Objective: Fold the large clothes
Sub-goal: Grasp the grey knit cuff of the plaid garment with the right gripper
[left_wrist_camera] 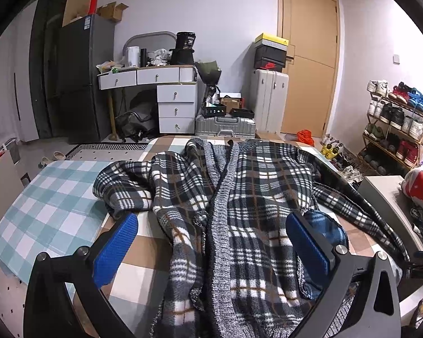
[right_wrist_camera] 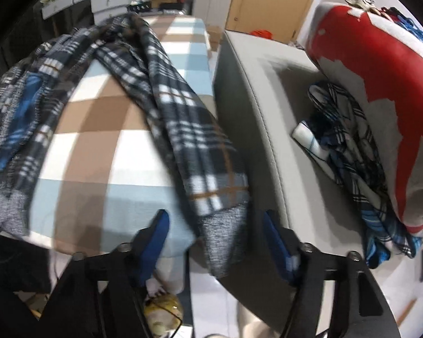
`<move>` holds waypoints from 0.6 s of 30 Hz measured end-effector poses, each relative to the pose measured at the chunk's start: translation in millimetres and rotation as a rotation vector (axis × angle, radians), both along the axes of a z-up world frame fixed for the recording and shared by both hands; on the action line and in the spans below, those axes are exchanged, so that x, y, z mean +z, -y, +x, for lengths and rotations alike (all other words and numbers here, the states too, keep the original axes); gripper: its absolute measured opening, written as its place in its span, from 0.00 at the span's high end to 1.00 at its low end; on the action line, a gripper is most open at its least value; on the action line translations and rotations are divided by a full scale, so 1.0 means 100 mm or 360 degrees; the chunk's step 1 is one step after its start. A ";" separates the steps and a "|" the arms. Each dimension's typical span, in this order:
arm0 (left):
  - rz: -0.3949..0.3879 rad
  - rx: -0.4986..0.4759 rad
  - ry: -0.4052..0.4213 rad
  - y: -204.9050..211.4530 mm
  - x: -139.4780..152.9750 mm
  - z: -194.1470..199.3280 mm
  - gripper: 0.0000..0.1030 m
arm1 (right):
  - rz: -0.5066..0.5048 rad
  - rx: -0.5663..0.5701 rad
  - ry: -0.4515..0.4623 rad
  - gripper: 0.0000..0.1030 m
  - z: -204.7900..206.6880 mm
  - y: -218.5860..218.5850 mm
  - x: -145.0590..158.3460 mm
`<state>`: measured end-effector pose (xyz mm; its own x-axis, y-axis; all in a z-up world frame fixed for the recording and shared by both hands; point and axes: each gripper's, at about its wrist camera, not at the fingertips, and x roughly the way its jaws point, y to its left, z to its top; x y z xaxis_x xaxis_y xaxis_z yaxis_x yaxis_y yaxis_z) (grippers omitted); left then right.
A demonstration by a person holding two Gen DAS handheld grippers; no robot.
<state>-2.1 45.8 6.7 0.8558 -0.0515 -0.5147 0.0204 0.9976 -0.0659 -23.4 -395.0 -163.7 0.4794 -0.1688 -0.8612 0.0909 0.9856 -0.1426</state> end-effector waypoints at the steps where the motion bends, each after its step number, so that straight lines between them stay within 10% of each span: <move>1: -0.0004 0.0000 -0.0008 0.00 -0.01 0.01 0.01 | 0.0015 0.0007 -0.0017 0.49 0.00 0.01 -0.01; 8: -0.0008 -0.0009 -0.0027 0.00 -0.02 0.02 0.01 | 0.0161 -0.0109 -0.0108 0.88 0.07 0.20 -0.11; 13: 0.0001 -0.0021 -0.0030 0.01 -0.02 0.02 0.01 | 0.0923 -0.0234 0.0054 0.95 0.01 0.66 0.06; 18: -0.0010 -0.0025 -0.0053 0.01 -0.04 0.05 0.01 | 0.1341 -0.0280 0.0287 0.95 -0.05 0.96 0.46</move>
<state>3.3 44.5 2.3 0.8373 -0.0680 -0.5425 0.0336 0.9968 -0.0731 -28.8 -491.2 -118.0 0.6470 0.4047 -0.6463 0.2022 0.7261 0.6572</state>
